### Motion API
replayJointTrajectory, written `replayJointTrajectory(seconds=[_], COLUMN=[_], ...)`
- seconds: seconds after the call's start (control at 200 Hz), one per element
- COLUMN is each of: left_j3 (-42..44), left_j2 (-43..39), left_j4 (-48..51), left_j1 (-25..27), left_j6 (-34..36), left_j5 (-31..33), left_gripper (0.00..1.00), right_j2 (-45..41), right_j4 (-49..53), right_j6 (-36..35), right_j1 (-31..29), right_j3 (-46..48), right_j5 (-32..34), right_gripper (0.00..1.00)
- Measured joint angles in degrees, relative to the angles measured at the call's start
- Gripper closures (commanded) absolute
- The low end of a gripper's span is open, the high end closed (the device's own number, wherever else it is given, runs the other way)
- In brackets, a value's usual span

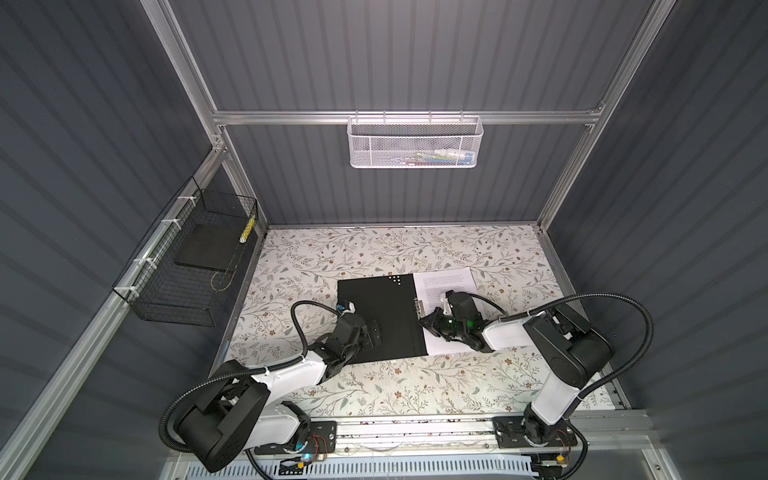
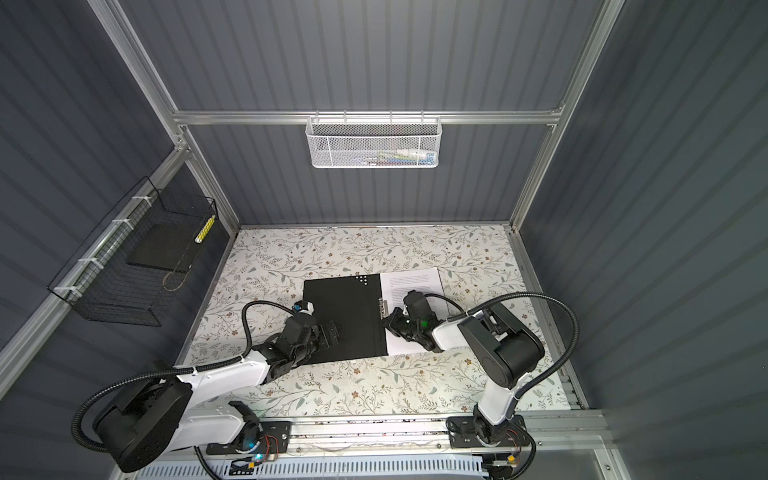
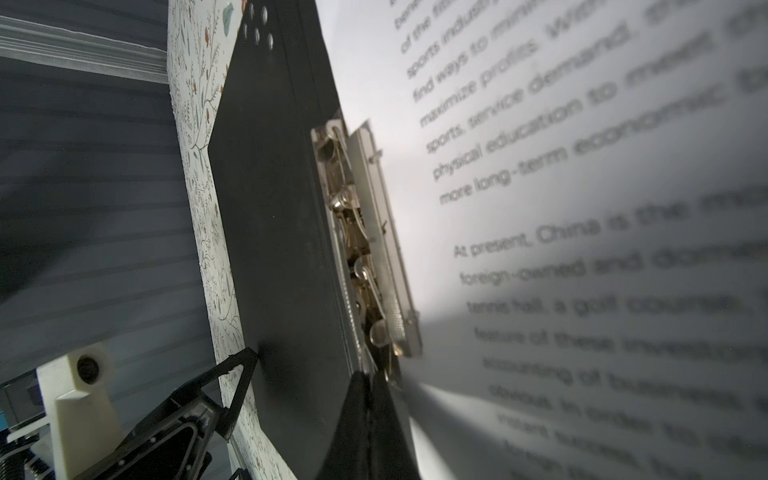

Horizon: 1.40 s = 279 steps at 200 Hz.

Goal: Put the files into the folder

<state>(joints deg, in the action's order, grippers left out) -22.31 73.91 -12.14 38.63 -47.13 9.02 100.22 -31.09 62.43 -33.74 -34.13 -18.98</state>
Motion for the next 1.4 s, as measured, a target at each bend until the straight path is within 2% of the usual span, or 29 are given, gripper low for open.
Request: replayJointTrajectory(seconds=[0.425, 0.685, 0.926, 1.061, 1.121, 1.186, 1.206, 1.231, 1.241, 1.251, 1.326, 1.396], left_j3=[0.00, -0.04, -1.57, -4.37, -5.86, -7.28, -7.67, -8.13, -8.24, -8.39, -9.25, -9.75], left_j2=[0.37, 0.52, 0.96, 2.05, 2.38, 1.86, 1.44, 0.50, 0.28, -0.20, -4.66, -9.31], left_j4=[-0.55, -0.59, 1.22, 4.28, 5.62, 6.67, 7.06, 7.54, 7.69, 7.98, 10.21, 12.44], left_j1=[0.00, 0.00, -0.07, -0.11, -0.11, -0.11, -0.11, -0.11, -0.11, -0.11, -0.11, -0.24], left_j6=[0.39, 0.61, 2.60, 3.69, 4.09, 4.52, 4.59, 4.74, 4.76, 4.79, 5.14, 5.60], left_j5=[0.04, 0.07, -0.74, -4.42, -6.78, -8.70, -9.03, -9.27, -9.27, -9.27, -8.57, -6.91], left_gripper=[0.00, 0.00, 0.00, 0.00, 0.00, 0.00, 0.00, 0.00, 0.00, 0.00, 0.00, 0.00], right_j2=[1.07, 0.79, -3.96, -7.43, -9.62, -13.16, -14.51, -16.11, -16.55, -17.25, -21.49, -25.11], right_j4=[1.36, 0.76, 5.77, 9.79, 11.52, 14.82, 16.46, 18.18, 18.78, 19.61, 24.46, 27.67], right_j6=[0.37, 0.39, -0.35, -1.46, -2.36, -4.09, -4.98, -5.62, -6.23, -6.75, -10.21, -13.40], right_j1=[-0.17, -0.15, -0.15, -0.17, -0.17, -0.13, 0.00, 0.28, 0.33, 0.39, 3.19, 8.85], right_j3=[-0.72, -0.68, 0.50, 0.61, 0.61, 0.52, 0.33, 0.11, -0.04, -0.22, -1.55, -2.54], right_j5=[-4.00, -5.66, -5.27, -5.18, -5.07, -4.33, -3.80, -3.13, -2.99, -2.82, -1.38, -0.81], right_gripper=[0.84, 0.72, 0.61, 0.56, 0.50, 0.36, 0.30, 0.15, 0.06, 0.02, 0.01, 0.01])
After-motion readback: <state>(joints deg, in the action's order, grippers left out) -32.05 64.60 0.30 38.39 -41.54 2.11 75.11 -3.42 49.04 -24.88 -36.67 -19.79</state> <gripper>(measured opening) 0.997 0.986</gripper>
